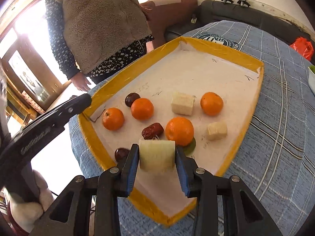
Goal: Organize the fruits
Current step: 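Lower the bread slice and dark plum into the tray and open both tools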
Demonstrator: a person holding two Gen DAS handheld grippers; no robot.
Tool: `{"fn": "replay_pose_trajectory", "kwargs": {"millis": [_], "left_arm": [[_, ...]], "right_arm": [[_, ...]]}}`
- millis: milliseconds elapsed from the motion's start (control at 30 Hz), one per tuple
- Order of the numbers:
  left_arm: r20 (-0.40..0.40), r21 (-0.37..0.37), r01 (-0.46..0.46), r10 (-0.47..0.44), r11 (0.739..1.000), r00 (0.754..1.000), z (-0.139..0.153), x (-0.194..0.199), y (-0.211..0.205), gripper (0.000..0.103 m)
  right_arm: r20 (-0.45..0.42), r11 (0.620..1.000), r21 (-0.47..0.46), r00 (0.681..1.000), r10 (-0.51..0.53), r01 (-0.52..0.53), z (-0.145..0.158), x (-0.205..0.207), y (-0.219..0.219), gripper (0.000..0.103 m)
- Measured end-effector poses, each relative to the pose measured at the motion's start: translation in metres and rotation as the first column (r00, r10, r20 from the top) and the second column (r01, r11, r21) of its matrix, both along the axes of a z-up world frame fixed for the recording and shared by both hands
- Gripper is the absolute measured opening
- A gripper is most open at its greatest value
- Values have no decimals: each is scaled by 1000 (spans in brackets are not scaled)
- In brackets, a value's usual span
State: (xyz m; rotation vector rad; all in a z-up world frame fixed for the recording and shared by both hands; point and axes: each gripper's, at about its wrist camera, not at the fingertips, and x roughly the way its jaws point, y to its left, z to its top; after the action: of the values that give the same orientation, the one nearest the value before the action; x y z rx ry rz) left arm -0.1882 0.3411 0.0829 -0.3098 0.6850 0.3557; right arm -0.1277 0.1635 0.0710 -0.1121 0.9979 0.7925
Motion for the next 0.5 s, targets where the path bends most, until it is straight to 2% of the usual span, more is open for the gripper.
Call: {"fn": "replay_pose_trajectory", "kwargs": {"millis": [133, 267, 500], "left_arm": [[0, -7, -3, 3, 1000, 1000, -1, 0, 2, 28], [-1, -12, 11, -11, 1000, 1000, -2, 2, -1, 28], [-14, -13, 90, -90, 996, 996, -7, 10, -28, 28]], "right_arm": [[37, 999, -33, 999, -32, 33, 2, 20, 9, 41], [33, 999, -11, 998, -48, 48, 8, 27, 5, 41], [127, 995, 12, 987, -97, 96, 28, -2, -26, 40]]}}
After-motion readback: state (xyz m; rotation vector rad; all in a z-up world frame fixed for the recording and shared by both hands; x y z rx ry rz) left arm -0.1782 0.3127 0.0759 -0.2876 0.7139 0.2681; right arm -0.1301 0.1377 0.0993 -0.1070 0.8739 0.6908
